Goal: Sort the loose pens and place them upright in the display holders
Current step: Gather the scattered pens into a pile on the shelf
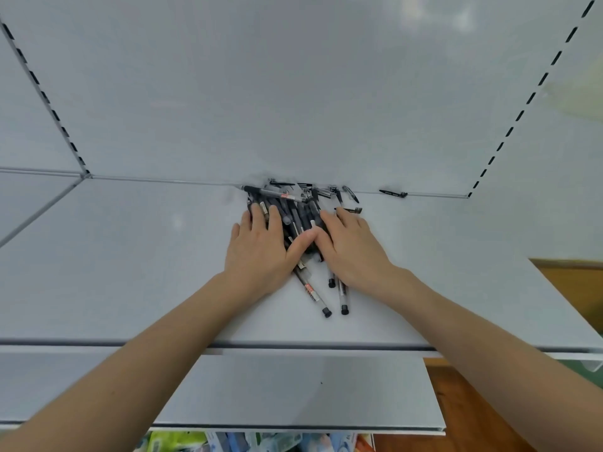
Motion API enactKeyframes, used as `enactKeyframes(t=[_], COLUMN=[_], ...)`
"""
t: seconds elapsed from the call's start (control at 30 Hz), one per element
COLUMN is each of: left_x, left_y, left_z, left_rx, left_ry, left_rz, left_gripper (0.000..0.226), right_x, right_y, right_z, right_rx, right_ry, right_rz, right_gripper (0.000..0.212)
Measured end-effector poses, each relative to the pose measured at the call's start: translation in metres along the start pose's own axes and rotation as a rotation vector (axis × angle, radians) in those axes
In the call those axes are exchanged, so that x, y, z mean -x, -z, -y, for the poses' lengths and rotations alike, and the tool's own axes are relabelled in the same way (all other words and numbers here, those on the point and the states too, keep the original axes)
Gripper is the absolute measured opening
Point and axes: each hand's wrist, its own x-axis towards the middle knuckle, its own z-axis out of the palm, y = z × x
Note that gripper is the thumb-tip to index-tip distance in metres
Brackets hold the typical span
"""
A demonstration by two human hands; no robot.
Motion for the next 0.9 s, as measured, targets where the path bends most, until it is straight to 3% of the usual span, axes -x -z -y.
enactKeyframes(t=[0.17,0.27,0.43,0.57,0.77,0.9], left_x=[-0.003,-0.019,-0.051,-0.058,-0.037,0.004], left_y=[0.007,0.013,0.009,0.006,0.021,0.034], left_z=[0.004,0.012,0.020,0.015,0.017,0.037], left_rx=[0.073,0.106,0.204,0.245,0.259,0.166], left_ry=[0.016,0.051,0.117,0.072,-0.065,-0.107], left_rz=[-0.030,-0.059,-0.030,0.001,0.006,0.140], left_gripper=[0.093,0.079,0.072,0.072,0.072,0.104], right_x=[-0.010,-0.035,-0.062,-0.066,-0.051,0.005], right_y=[0.016,0.035,0.039,0.029,0.030,0.052], right_z=[-0.020,-0.062,-0.099,-0.075,-0.037,-0.033], right_rx=[-0.061,-0.049,-0.008,-0.009,-0.176,-0.186], right_ry=[0.030,-0.133,-0.371,-0.212,-0.080,-0.050], right_rz=[-0.102,-0.142,-0.028,-0.118,-0.024,0.156], right_gripper=[0.040,0.046,0.039,0.035,0.029,0.069])
